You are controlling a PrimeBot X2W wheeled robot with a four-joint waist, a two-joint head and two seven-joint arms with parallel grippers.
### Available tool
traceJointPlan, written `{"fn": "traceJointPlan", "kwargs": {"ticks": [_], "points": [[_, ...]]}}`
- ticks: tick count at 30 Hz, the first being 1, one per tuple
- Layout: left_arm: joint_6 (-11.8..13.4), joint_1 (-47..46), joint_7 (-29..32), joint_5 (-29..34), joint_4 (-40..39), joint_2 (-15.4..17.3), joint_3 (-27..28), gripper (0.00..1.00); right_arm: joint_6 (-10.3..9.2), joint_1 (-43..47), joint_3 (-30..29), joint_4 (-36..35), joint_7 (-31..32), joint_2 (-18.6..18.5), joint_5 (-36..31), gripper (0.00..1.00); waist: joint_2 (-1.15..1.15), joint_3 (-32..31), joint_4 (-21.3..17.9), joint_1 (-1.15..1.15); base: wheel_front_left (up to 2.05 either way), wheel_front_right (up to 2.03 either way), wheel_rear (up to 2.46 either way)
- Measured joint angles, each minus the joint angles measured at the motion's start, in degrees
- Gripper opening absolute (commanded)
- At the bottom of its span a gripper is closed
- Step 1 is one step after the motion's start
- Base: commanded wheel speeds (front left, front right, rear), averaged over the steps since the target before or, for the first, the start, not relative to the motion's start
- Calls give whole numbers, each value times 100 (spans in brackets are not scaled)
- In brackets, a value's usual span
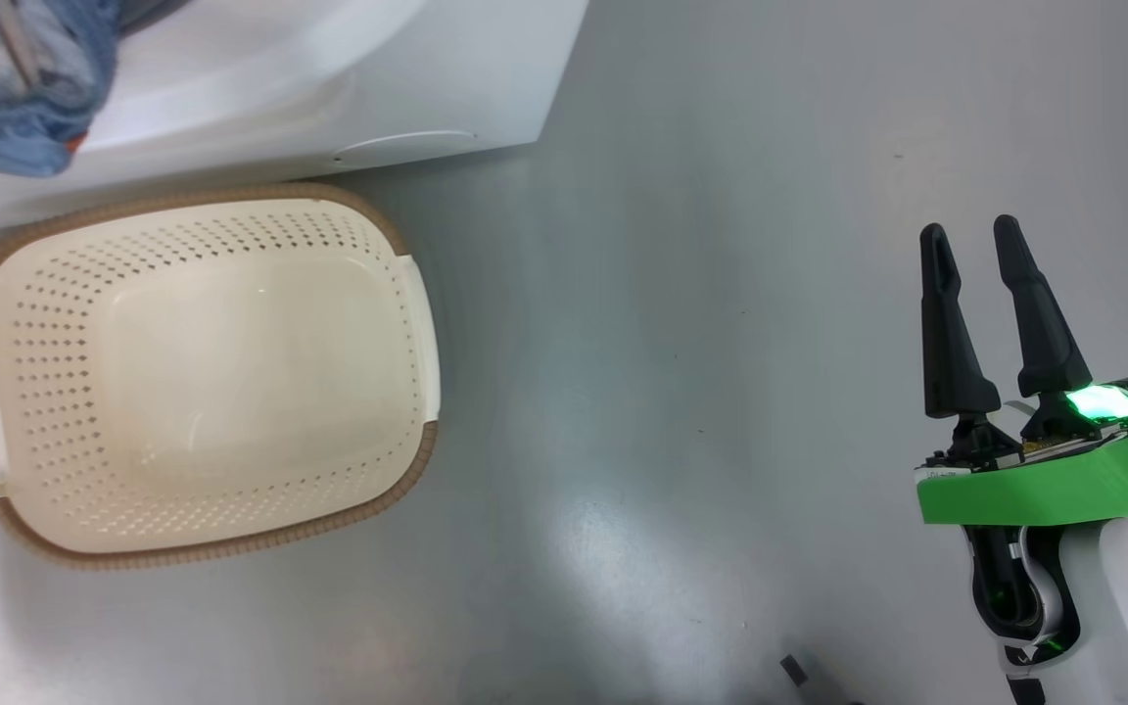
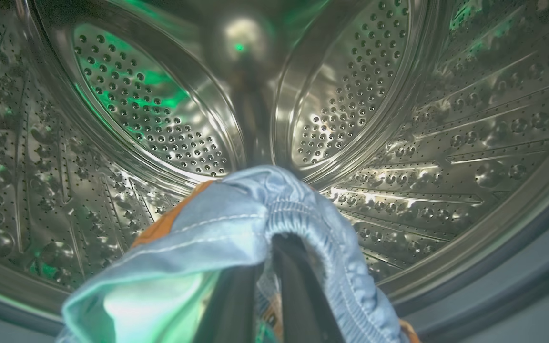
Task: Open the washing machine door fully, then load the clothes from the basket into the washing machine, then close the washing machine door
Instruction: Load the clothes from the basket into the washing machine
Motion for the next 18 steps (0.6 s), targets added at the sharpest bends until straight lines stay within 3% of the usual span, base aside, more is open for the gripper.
{"fn": "traceJointPlan", "kwargs": {"ticks": [6,12,18], "points": [[120,-622,-88,383,435,186,-133,0,0,0,62,0,0,19,0,100,0,16,-148,0,0,0,0],[296,-844,-102,767,-703,327,208,0,0,-1,62,-11,0,30,0,100,0,89,-248,0,0,0,0],[254,-702,-108,992,-988,269,506,0,0,-2,65,-11,0,63,0,100,0,157,-299,0,0,0,0]]}}
